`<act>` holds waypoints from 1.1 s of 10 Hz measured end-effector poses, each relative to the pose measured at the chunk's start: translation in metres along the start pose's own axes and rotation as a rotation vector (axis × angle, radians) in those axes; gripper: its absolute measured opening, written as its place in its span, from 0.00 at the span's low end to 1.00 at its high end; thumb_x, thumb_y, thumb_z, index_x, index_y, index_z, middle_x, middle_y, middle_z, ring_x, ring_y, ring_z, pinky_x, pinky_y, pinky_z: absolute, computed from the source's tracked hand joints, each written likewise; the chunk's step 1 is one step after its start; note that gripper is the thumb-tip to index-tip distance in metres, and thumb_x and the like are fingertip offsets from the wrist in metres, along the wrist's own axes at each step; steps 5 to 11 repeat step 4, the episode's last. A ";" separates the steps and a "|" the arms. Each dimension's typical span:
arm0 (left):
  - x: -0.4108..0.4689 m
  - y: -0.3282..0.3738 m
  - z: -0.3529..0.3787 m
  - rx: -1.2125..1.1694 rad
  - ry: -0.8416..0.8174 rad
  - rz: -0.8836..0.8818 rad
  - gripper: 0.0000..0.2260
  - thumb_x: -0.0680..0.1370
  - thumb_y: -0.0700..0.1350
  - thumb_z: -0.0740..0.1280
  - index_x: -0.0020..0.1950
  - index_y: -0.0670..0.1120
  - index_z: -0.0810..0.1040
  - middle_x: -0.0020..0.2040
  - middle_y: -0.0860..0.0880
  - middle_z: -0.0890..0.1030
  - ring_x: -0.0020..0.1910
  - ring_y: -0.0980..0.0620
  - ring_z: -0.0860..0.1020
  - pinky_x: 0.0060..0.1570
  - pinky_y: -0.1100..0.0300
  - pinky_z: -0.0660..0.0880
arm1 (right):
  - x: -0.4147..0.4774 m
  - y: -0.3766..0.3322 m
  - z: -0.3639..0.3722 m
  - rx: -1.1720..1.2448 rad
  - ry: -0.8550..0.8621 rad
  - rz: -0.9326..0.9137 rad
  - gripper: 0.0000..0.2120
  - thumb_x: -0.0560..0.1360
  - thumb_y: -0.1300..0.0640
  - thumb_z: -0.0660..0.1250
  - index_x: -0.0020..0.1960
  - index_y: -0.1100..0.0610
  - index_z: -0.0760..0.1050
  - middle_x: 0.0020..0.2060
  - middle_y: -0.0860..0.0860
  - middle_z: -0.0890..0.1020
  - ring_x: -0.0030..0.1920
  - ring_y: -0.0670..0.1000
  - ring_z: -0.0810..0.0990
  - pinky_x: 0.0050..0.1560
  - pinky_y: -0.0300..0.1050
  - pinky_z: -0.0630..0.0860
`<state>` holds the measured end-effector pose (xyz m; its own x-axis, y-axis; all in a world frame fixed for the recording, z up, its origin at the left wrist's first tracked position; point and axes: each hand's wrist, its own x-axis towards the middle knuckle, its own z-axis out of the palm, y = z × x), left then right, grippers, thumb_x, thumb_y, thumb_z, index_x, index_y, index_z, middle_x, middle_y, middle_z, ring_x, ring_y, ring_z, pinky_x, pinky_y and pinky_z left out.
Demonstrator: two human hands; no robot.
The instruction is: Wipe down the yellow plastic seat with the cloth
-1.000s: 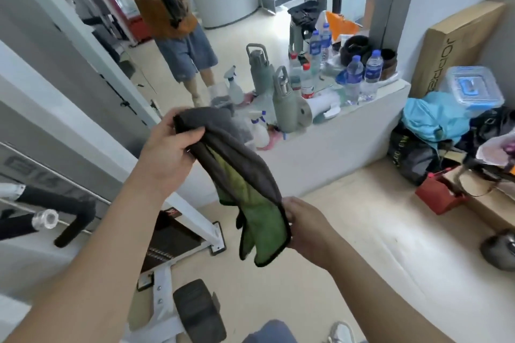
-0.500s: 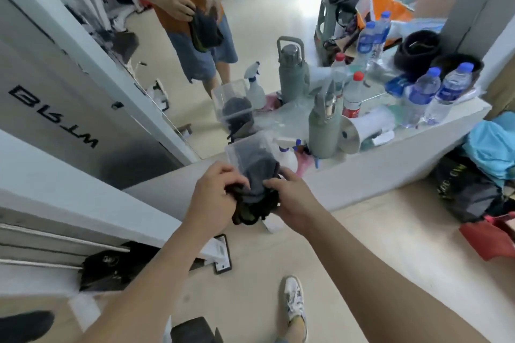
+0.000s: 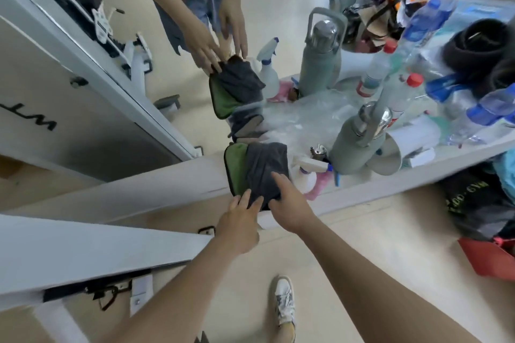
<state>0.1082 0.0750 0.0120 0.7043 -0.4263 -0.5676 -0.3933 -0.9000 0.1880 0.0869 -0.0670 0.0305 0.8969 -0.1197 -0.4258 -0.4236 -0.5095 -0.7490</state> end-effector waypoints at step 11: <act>-0.052 -0.005 -0.016 -0.667 0.404 -0.162 0.14 0.78 0.35 0.60 0.52 0.50 0.82 0.51 0.55 0.81 0.52 0.55 0.77 0.48 0.70 0.69 | -0.016 0.005 -0.018 -0.159 -0.035 -0.018 0.23 0.77 0.62 0.60 0.71 0.55 0.67 0.65 0.53 0.76 0.62 0.54 0.75 0.59 0.46 0.72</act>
